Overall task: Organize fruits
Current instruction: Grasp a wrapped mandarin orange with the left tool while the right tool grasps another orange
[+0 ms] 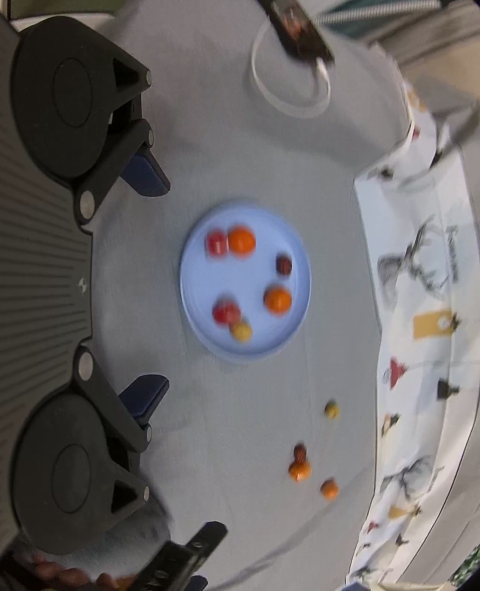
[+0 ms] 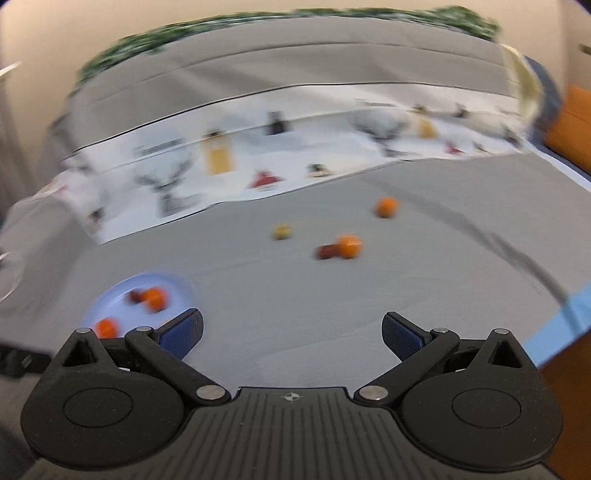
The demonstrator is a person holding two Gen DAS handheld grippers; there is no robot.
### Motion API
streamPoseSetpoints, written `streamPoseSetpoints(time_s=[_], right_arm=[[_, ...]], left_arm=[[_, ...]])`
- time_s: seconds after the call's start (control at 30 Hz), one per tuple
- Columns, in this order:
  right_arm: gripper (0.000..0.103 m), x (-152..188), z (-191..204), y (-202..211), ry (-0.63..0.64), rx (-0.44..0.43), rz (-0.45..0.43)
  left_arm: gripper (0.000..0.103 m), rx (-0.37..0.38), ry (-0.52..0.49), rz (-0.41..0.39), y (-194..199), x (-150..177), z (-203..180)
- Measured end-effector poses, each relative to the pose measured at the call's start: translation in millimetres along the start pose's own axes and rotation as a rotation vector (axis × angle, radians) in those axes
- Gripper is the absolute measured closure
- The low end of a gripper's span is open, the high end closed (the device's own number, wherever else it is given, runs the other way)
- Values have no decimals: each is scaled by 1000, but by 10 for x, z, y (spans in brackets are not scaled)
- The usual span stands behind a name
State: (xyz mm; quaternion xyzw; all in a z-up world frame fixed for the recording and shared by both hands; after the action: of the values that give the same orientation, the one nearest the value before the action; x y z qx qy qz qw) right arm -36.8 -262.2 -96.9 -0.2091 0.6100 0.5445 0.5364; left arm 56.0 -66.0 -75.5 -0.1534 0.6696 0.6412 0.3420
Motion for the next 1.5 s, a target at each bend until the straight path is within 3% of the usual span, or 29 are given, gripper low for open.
streamPoseSetpoints(time_s=[0.27,0.4,0.6,0.8,0.9,0.97,1.03,1.27,1.3,1.33,1.37,1.4,1.5], right_arm=[[1,-208,-876,-694,-67,168,-38],[1,-340,-1212,-1169,-51,156,-24],[1,-318,-1649,-2219,51,132,116],[1,-169,-1994,-2885,61,162,154],[1,-121,-2064,-3152,129,93,123],[1,-95,-2056,-3330,188,36,101],[1,-111,-2003,-3457,234,2,59],[1,-206,-1613,-3795,289,-145,29],[3,-216,-1586,-3818,285,-149,26],[16,-229,-1575,-3820,276,-151,14],[31,-243,-1575,-3780,274,-153,-15],[63,-251,-1571,-3752,274,-165,-16],[64,-207,-1635,-3571,266,-132,5]], left_arm=[[0,75,-38,18,-618,-361,-723],[0,148,-66,-4,-888,-533,-1239],[0,288,6,32,-1459,-640,-2039],[1,314,84,6,-2130,-724,-2604],[7,273,150,21,-2434,-804,-2703],[16,257,268,51,-2604,-865,-2672],[16,258,380,67,-2695,-903,-2627],[14,224,470,60,-2829,-1044,-2681],[15,213,470,59,-2825,-1062,-2700],[30,201,462,50,-2815,-1087,-2693],[64,210,443,35,-2814,-1109,-2709],[65,248,431,46,-2845,-1113,-2718],[66,278,439,64,-2816,-1051,-2670]])
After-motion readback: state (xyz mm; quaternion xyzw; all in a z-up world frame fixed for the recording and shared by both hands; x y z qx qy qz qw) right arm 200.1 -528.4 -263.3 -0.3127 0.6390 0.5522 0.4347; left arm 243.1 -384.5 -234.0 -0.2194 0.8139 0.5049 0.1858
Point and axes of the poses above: each gripper's, at about its wrist camera, not at the fingertips, and y roughly against the way its jaws point, z to its left, x to its underside, the point moved 4 cm from there along -y, roughly the way its jaws point, and after that the axes turned 13 degrees about -z, right-handed, at the moved point
